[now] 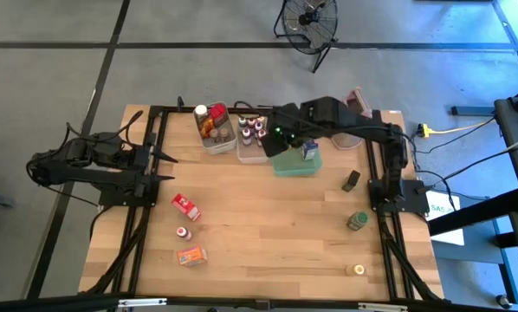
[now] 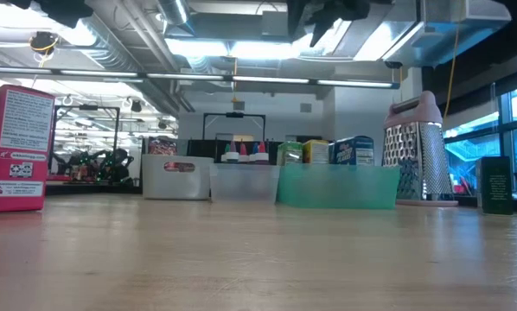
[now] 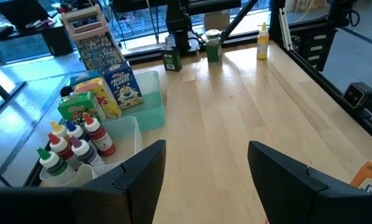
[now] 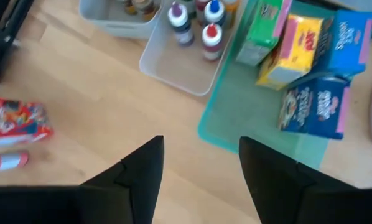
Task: Pick & Place Kitchen Items
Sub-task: Put the black seasoning can into the gray bin
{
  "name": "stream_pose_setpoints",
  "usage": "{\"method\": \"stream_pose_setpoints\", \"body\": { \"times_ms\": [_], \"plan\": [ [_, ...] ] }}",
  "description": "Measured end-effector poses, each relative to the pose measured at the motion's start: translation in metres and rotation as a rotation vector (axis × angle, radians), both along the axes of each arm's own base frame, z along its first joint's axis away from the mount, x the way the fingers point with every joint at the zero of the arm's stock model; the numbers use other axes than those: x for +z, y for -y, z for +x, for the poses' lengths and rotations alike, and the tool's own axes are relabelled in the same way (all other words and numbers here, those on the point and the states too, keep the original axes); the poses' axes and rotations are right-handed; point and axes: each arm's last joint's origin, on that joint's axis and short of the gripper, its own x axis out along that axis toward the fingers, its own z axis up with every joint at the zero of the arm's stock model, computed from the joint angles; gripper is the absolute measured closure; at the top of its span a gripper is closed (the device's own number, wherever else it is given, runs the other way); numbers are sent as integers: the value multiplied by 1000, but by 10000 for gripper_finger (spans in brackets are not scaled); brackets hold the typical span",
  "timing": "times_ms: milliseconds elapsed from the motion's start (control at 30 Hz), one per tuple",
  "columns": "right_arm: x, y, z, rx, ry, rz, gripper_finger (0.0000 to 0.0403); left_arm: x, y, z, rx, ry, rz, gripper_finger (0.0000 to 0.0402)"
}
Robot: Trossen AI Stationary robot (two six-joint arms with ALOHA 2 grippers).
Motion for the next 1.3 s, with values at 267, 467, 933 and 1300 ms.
{"method": "stream_pose_setpoints", "body": {
  "times_ms": [267, 467, 933, 1300],
  "plan": [
    [0, -30, 1, 56, 11, 52, 200, 0, 0, 0, 1, 0, 0, 178],
    [0, -64, 0, 72, 28, 90, 200, 0, 0, 0, 0, 0, 0, 178],
    [0, -126, -11, -47, 91, 167, 200, 0, 0, 0, 1, 0, 0, 178],
    [-1, -111, -7, -156, 91, 255, 201, 0, 0, 0, 1, 0, 0, 178]
  ]
}}
